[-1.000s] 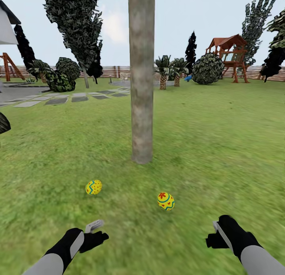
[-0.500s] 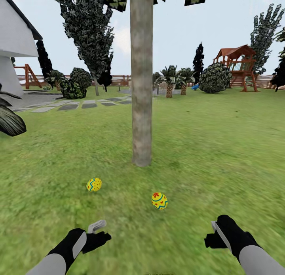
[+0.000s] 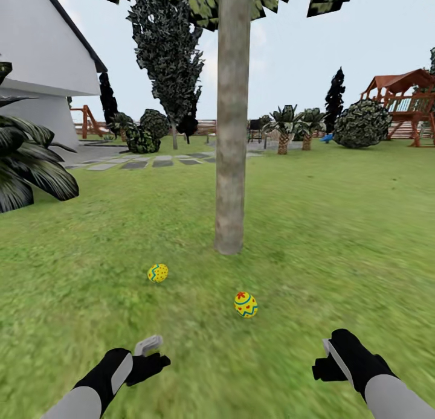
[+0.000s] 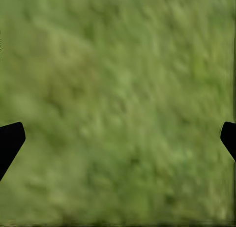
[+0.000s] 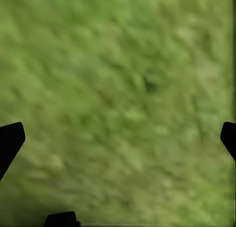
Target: Take the three Easter eggs out of the wicker basket on the lawn in the garden, then place them on the lawn next to a single tree (choose any tree) so that all three eggs are next to the same tree and none are left in the basket.
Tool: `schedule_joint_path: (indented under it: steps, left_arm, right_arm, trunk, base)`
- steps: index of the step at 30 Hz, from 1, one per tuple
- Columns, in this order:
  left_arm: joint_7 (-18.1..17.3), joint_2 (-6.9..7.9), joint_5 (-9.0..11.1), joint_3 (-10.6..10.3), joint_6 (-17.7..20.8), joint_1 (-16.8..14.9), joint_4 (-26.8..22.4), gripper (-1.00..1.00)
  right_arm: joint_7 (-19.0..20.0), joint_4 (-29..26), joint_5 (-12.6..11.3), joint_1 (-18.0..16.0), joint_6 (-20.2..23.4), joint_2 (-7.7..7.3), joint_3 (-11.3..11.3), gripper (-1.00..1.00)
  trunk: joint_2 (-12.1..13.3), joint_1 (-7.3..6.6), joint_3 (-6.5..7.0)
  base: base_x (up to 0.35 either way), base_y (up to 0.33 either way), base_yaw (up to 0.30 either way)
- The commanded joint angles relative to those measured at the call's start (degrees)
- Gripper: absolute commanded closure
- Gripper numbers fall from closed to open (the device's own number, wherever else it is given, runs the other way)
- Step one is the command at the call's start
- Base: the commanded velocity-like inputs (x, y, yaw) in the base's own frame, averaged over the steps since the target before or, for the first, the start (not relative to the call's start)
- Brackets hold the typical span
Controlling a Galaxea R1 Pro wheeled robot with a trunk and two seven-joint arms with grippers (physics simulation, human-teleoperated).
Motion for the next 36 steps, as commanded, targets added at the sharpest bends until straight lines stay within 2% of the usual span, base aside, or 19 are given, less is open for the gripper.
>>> schedule_joint_path:
  steps: [1,15,36]
  left_arm:
    - [0.0,-0.03,0.4,0.2,0.4,0.0,-0.1,-1.0]
    - [0.0,-0.55,0.4,0.2,0.4,0.0,-0.1,-1.0]
    - [0.0,-0.88,0.4,0.2,0.4,0.0,0.0,-1.0]
  right_arm:
    - [0.5,-0.1,0.5,0.0,0.2,-0.02,0.0,-1.0]
    - [0.5,0.1,0.5,0.0,0.2,-0.01,0.0,-1.0]
    - [0.6,0.1,0.5,0.0,-1.3,-0.13,0.0,-1.0]
  trunk:
    - [0.4,-0.26,0.12]
    - [6.0,-3.33,2.64]
    - [14.4,-7.95,6.41]
  base:
    - [-0.209,-0.297,0.282]
    - [-0.209,-0.297,0.269]
    - [-0.208,-0.297,0.009]
